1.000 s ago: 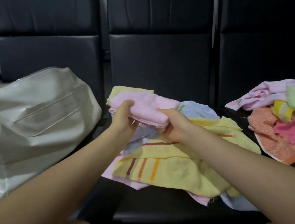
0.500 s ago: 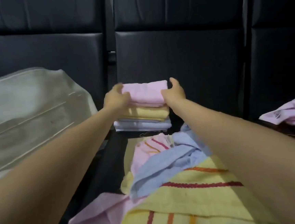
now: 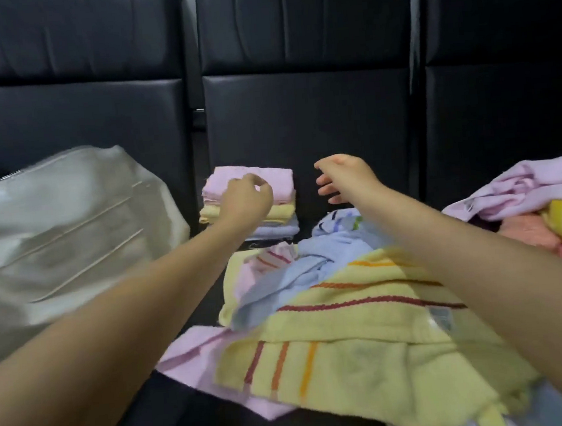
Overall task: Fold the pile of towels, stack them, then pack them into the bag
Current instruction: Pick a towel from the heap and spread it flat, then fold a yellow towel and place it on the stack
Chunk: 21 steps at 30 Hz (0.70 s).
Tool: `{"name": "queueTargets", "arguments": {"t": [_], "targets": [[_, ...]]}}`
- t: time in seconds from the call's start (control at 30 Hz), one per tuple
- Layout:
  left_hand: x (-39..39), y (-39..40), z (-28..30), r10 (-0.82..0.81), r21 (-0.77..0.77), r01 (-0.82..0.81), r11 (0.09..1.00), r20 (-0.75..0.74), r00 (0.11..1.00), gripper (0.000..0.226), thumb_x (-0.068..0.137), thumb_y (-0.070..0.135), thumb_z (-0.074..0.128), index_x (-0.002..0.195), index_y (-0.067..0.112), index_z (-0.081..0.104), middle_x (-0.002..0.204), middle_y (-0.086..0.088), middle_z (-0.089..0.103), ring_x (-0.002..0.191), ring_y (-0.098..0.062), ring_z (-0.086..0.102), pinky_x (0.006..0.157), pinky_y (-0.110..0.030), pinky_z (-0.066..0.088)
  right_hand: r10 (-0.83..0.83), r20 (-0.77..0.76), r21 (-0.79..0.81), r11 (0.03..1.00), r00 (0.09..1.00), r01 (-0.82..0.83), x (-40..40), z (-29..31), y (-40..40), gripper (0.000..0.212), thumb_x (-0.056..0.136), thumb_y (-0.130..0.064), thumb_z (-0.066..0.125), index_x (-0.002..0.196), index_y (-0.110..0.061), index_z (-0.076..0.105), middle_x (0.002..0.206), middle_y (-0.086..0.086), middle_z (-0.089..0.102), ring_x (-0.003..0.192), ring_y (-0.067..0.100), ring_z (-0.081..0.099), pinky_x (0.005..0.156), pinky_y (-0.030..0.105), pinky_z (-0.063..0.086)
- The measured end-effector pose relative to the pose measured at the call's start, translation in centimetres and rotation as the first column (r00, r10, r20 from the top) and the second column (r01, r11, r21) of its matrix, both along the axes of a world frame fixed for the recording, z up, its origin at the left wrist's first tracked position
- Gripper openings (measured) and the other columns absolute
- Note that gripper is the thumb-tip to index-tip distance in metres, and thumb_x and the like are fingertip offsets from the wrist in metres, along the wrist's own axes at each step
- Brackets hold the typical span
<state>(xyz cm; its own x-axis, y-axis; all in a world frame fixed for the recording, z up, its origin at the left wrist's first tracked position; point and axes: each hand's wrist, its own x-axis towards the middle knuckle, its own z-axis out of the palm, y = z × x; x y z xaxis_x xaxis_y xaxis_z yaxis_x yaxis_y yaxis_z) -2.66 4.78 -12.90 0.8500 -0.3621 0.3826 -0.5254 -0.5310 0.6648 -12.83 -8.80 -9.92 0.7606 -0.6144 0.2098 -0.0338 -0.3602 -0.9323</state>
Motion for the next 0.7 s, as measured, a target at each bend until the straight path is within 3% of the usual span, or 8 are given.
{"name": "queueTargets", "arguments": {"t": [0.1,0.17,0.23,0.3,0.4,0.5,0.57,0.7], "targets": [[-5.4,0.0,-0.8,-0.203,-0.070,0.198,0.978,-0.073,0.977,0.024,0.096,0.019,0.047,0.091,0.015,0.070,0.099,-0.008,0.071,0.095,-0.027,0.062,0.081,-0.033,0.047,0.007,0.090,-0.038,0.999,0.996,-0.004,-5.7,-0.8,0.7,0.025,0.098,-0.020,0.050,0.079,-0.013,0.066,0.065,-0.001,0.058,0.052,0.010,0.049,0.049,0.019,0.037],[-8.6,0.9,-1.8,-0.310,-0.115,0.296,0.948,-0.122,0.943,0.028,0.093,0.017,0.048,0.072,0.024,0.065,0.078,0.004,0.068,0.078,-0.020,0.062,0.068,-0.030,0.046,-0.053,0.146,-0.081,0.995,0.988,0.065,-9.1,-2.8,1.2,0.034,0.098,-0.022,0.052,0.067,-0.009,0.060,0.055,-0.002,0.050,0.048,0.009,0.043,0.049,0.021,0.036],[-10.9,2.6,-3.3,-0.377,-0.080,0.369,0.926,-0.156,0.913,0.025,0.093,0.019,0.048,0.075,0.024,0.064,0.074,0.008,0.063,0.072,-0.015,0.058,0.062,-0.028,0.044,-0.095,0.110,-0.210,0.971,0.989,0.116,-11.7,-5.0,1.8,0.041,0.097,-0.026,0.054,0.059,-0.013,0.048,0.053,-0.002,0.041,0.051,0.010,0.036,0.053,0.029,0.032],[-11.8,4.3,-4.8,-0.424,0.110,0.441,0.891,-0.147,0.894,0.015,0.095,0.028,0.051,0.090,0.027,0.064,0.085,0.010,0.062,0.082,-0.014,0.059,0.074,-0.031,0.048,-0.009,-0.078,-0.450,0.893,0.997,-0.027,-13.4,-6.4,2.5,0.040,0.092,-0.035,0.059,0.059,-0.018,0.043,0.059,-0.005,0.042,0.059,0.012,0.039,0.061,0.035,0.035],[-12.2,6.8,-5.1,-0.411,0.221,0.483,0.847,-0.302,0.860,0.033,0.091,0.051,0.056,0.121,0.035,0.054,0.105,0.009,0.060,0.095,-0.010,0.059,0.086,-0.027,0.048,0.097,-0.396,-0.681,0.637,0.913,-0.363,-15.2,-6.2,3.2,0.031,0.079,-0.053,0.069,0.099,-0.030,0.063,0.100,-0.010,0.053,0.100,0.008,0.044,0.090,0.031,0.040],[-12.3,8.3,-5.0,-0.374,0.488,0.474,0.733,-0.292,0.880,0.038,0.083,0.064,0.059,0.104,0.033,0.053,0.102,0.008,0.059,0.088,-0.008,0.055,0.080,-0.027,0.046,0.046,-0.494,-0.746,0.490,0.868,-0.450,-16.5,-6.8,2.6,0.055,0.080,-0.057,0.067,0.130,-0.038,0.055,0.129,-0.010,0.038,0.125,0.009,0.028,0.108,0.030,0.022],[-12.6,8.9,-5.2,-0.374,0.612,0.470,0.636,-0.287,0.882,0.037,0.083,0.066,0.057,0.083,0.031,0.048,0.087,0.007,0.055,0.074,-0.008,0.049,0.068,-0.026,0.040,0.044,-0.376,-0.776,0.531,0.926,-0.340,-17.1,-7.3,1.8,0.034,0.086,-0.047,0.066,0.118,-0.036,0.065,0.127,-0.009,0.042,0.126,0.010,0.030,0.108,0.027,0.022],[-11.8,10.1,-4.4,-0.418,0.517,0.529,0.673,-0.324,0.849,0.035,0.086,0.056,0.062,0.071,0.026,0.052,0.070,0.010,0.049,0.066,-0.008,0.045,0.062,-0.021,0.035,0.027,-0.263,-0.714,0.667,0.964,-0.214,-17.5,-6.9,-0.5,0.013,0.082,-0.036,0.072,0.094,-0.033,0.069,0.120,-0.011,0.046,0.122,0.007,0.033,0.107,0.031,0.031]]}}
